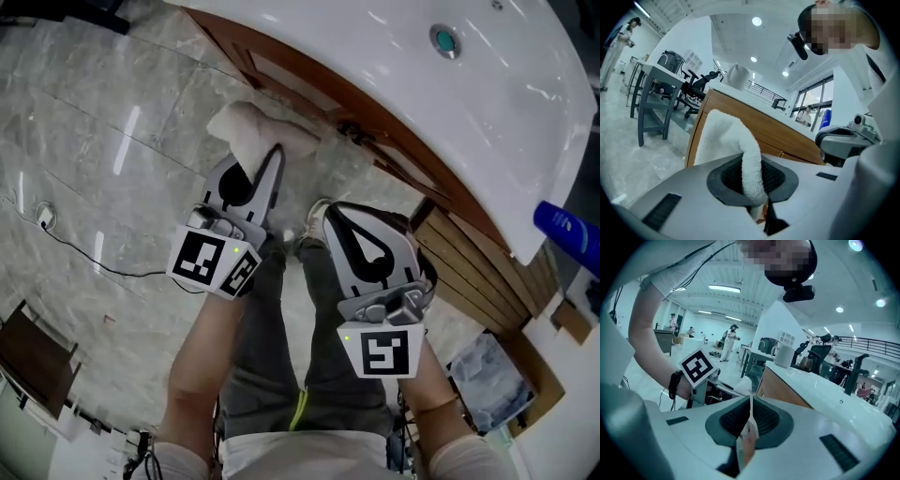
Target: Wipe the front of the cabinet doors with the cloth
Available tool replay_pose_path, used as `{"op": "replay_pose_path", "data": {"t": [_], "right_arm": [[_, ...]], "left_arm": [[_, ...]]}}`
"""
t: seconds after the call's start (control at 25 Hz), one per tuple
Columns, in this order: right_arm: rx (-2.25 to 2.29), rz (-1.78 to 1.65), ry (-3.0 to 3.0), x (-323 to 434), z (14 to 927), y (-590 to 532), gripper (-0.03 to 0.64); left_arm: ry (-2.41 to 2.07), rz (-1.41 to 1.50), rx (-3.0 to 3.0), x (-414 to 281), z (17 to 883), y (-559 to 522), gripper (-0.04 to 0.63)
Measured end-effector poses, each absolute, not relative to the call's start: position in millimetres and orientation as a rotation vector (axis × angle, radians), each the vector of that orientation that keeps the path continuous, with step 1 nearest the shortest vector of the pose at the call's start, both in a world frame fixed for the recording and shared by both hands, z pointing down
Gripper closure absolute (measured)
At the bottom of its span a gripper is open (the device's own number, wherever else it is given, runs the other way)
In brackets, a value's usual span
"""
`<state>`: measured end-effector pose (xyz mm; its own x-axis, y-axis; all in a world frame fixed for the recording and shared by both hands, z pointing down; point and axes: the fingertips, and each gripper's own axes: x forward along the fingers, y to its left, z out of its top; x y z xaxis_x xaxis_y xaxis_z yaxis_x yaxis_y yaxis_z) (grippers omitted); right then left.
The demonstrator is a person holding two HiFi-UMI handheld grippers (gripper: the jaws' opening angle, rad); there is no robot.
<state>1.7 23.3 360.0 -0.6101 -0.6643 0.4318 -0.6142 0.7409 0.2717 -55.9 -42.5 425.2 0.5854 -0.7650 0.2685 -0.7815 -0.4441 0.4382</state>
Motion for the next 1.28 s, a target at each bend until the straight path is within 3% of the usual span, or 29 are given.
{"op": "replay_pose_path", "data": {"t": [1.28], "right_arm": [[0.959,-0.270,-2.481,-28,148,9,0.572]], "left_arm": [[-1.403,-0.101,2.339,-118,154,-31,0.538]]}}
